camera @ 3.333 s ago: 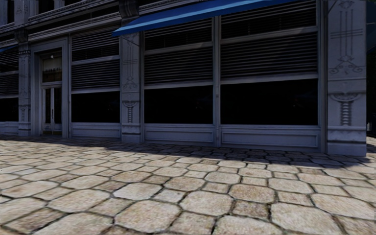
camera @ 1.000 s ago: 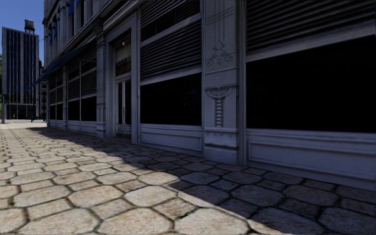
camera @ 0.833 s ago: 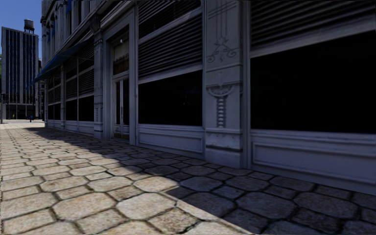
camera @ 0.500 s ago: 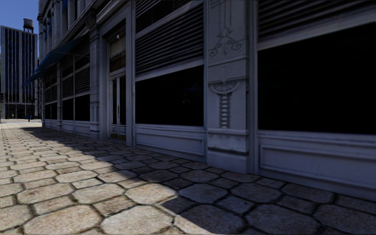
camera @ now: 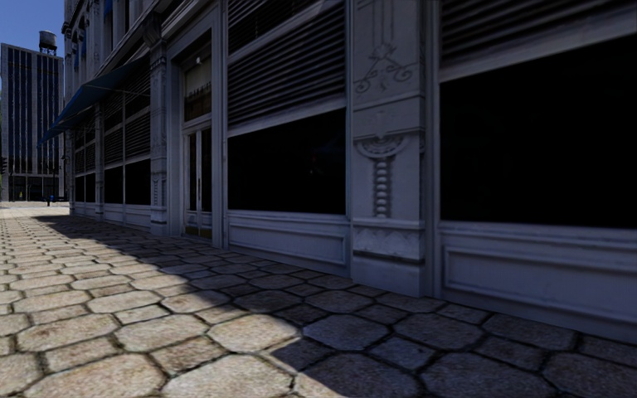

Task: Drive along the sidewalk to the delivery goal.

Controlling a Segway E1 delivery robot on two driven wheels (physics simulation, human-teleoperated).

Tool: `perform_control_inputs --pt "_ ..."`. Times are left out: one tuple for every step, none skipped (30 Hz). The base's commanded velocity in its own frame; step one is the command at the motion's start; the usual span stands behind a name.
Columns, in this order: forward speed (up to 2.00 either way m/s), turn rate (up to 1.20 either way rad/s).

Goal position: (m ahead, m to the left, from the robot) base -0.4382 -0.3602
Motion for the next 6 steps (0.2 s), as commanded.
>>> perform_control_inputs --pt "0.00 0.00" --pt "0.00 0.00" --pt "0.00 0.00" --pt "0.00 0.00" --pt "0.00 0.00" --pt "0.00 0.00"
